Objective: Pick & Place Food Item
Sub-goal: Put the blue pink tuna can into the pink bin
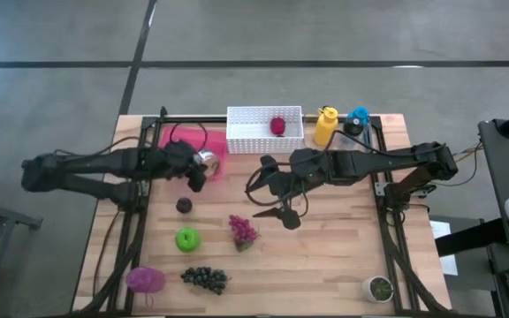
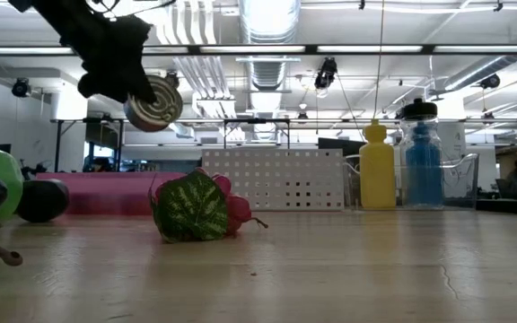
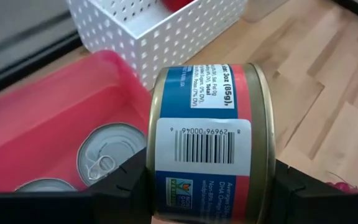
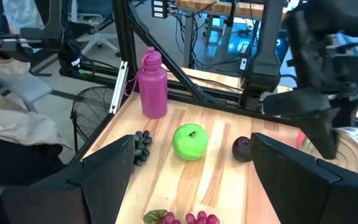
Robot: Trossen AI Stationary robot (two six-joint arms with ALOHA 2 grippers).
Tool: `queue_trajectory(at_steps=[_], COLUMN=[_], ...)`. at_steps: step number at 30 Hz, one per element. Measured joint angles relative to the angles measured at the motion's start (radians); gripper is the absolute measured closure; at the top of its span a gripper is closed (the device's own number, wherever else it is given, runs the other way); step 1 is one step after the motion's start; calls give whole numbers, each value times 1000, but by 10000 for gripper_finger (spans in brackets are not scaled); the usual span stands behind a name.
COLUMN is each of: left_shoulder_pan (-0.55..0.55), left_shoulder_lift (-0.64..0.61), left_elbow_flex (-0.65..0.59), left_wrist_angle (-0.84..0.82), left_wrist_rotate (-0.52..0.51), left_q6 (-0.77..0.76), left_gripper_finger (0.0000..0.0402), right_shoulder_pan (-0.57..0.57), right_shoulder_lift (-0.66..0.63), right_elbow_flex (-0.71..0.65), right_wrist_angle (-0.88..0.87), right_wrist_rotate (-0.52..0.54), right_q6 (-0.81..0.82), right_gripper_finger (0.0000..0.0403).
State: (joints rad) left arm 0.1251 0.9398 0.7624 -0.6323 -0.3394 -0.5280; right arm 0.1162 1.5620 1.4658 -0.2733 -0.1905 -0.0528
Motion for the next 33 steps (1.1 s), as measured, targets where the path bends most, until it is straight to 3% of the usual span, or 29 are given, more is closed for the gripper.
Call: queue_trajectory(at_steps=[8, 15, 33], left_shoulder_pan=[227, 338, 382], left_shoulder_lift=[36, 107, 278], left_elbow_flex=[0, 0, 0], left_wrist_angle=[3, 7, 49], left_wrist_rotate=[237, 388, 420], left_q6=[82, 166, 191], left_gripper_finger=[216, 216, 216], right_shoulder_pan=[0, 0, 0], right_shoulder_lift=[0, 0, 2], right_elbow_flex=[0, 0, 0], right_wrist_angle=[0, 0, 0], right_wrist_rotate=[0, 0, 0], right_q6=[0, 0, 0], right_gripper_finger=[80, 91, 113])
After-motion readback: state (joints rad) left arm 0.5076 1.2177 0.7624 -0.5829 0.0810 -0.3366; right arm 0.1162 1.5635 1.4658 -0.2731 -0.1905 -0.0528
